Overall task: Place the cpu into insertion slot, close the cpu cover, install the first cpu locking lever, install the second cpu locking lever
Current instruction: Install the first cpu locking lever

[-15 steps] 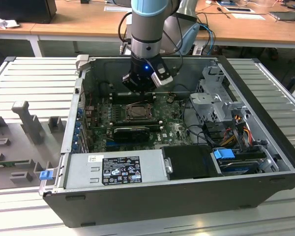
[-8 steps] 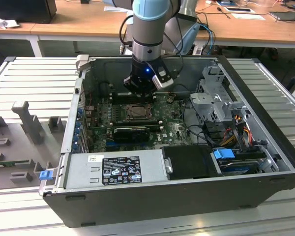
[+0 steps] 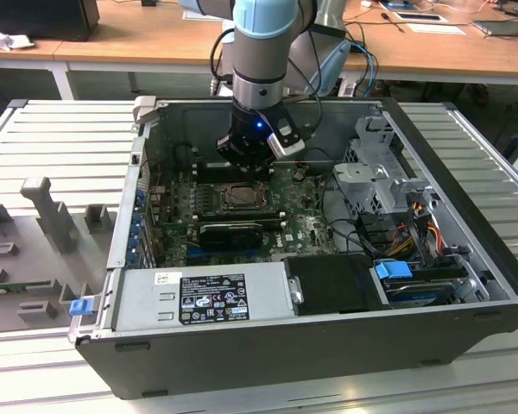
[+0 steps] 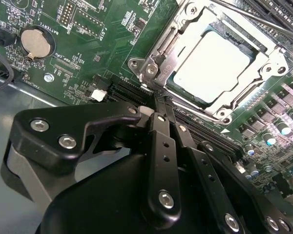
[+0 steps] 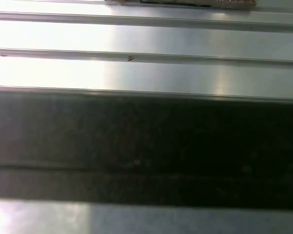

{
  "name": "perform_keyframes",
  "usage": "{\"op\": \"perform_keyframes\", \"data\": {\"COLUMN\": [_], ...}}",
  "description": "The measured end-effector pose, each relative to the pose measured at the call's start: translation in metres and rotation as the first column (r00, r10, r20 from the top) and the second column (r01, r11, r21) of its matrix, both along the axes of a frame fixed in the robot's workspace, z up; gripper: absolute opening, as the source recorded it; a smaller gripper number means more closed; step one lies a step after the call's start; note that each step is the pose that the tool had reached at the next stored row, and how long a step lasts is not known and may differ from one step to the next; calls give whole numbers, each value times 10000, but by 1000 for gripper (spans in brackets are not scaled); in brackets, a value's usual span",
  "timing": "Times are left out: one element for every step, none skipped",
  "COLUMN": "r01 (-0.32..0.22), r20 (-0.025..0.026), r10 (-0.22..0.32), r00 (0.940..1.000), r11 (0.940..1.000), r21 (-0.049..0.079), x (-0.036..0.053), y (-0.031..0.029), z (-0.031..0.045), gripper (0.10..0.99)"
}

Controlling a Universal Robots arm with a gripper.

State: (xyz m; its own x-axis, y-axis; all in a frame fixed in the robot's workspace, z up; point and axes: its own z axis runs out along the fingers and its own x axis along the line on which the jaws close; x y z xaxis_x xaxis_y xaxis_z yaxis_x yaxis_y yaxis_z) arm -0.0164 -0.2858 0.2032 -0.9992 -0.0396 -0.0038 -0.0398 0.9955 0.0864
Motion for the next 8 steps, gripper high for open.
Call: {"op": "perform_keyframes", "data": {"r01": [-1, -2, -1, 0, 0, 0, 0, 0], "r20": [1, 2, 2, 1, 2, 6, 7, 3], "r10": [1, 2, 1, 0, 0, 0, 0, 0], "r00": [10000, 10000, 10000, 10000, 10000, 10000, 10000, 10000], "r11": [10000, 10000, 10000, 10000, 10000, 10000, 10000, 10000], "r21": [-1, -6, -4, 0, 0, 8, 12, 6], "x": [0, 1, 0, 0, 0, 1, 1, 1], "y": [-3, -7, -10, -13, -16, -18, -20, -25], "z": [0, 0, -1, -2, -3, -5, -9, -10], "gripper": [106, 106, 106, 106, 106, 106, 106, 106]}}
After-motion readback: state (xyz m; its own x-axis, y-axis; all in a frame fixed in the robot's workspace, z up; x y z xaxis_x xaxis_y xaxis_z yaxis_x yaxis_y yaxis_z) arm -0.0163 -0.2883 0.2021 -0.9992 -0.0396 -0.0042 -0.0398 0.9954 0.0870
